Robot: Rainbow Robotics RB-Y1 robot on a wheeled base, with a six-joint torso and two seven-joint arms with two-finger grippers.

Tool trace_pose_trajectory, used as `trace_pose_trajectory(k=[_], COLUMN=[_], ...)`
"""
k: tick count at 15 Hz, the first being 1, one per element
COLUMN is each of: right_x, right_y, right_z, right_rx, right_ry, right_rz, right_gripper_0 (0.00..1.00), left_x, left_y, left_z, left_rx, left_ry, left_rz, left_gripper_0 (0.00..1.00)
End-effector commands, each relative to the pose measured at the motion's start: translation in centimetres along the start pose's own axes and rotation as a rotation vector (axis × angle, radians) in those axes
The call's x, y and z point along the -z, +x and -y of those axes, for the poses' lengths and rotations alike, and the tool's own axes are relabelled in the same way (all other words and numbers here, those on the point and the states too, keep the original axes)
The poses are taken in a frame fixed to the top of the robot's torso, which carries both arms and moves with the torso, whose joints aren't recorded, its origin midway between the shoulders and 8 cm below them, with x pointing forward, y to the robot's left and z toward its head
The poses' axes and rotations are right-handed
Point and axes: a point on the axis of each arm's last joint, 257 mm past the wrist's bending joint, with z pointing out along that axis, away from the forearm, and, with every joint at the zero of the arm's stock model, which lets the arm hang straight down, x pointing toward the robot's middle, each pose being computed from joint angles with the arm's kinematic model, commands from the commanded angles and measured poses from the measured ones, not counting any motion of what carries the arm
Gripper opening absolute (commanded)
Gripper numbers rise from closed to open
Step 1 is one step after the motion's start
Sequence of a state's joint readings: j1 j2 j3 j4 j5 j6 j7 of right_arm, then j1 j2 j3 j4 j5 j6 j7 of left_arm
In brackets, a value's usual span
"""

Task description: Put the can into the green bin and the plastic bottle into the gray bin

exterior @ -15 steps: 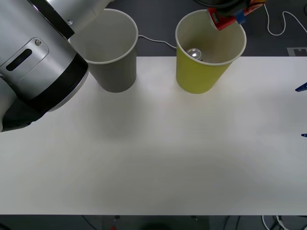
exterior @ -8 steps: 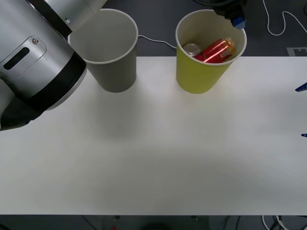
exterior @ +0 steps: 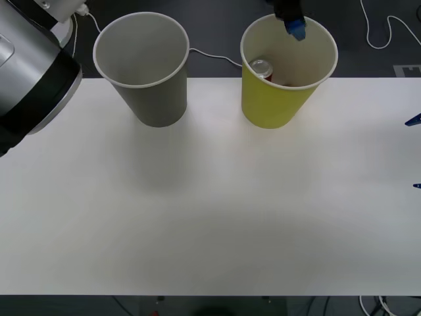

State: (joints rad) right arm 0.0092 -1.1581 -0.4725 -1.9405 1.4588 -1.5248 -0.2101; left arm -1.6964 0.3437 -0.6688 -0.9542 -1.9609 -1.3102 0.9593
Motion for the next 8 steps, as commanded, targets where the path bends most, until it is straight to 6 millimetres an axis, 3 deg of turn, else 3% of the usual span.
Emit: trace_pose_trajectory(k=[1,5,8], right_x=[0.0,0.0,0.0], right_y=[0.0,0.0,0.0], right_z=[0.0,0.0,0.0], right_rx=[0.0,0.0,0.0], right_ry=[0.0,0.0,0.0], right_rz=[0.0,0.0,0.0], right_gripper_0=[1.0,1.0,1.0], left_x=[3.1,6.6,8.0], left_y=[1.4,4.8,8.5], left_z=[-0.1,0.1,1.9], left_rx=[-0.031,-0.066,-0.103], left_ry=[0.027,0.061,0.062], left_rz=[-0.015,-0.033,-0.007], left_gripper_0=[1.0,1.0,1.0])
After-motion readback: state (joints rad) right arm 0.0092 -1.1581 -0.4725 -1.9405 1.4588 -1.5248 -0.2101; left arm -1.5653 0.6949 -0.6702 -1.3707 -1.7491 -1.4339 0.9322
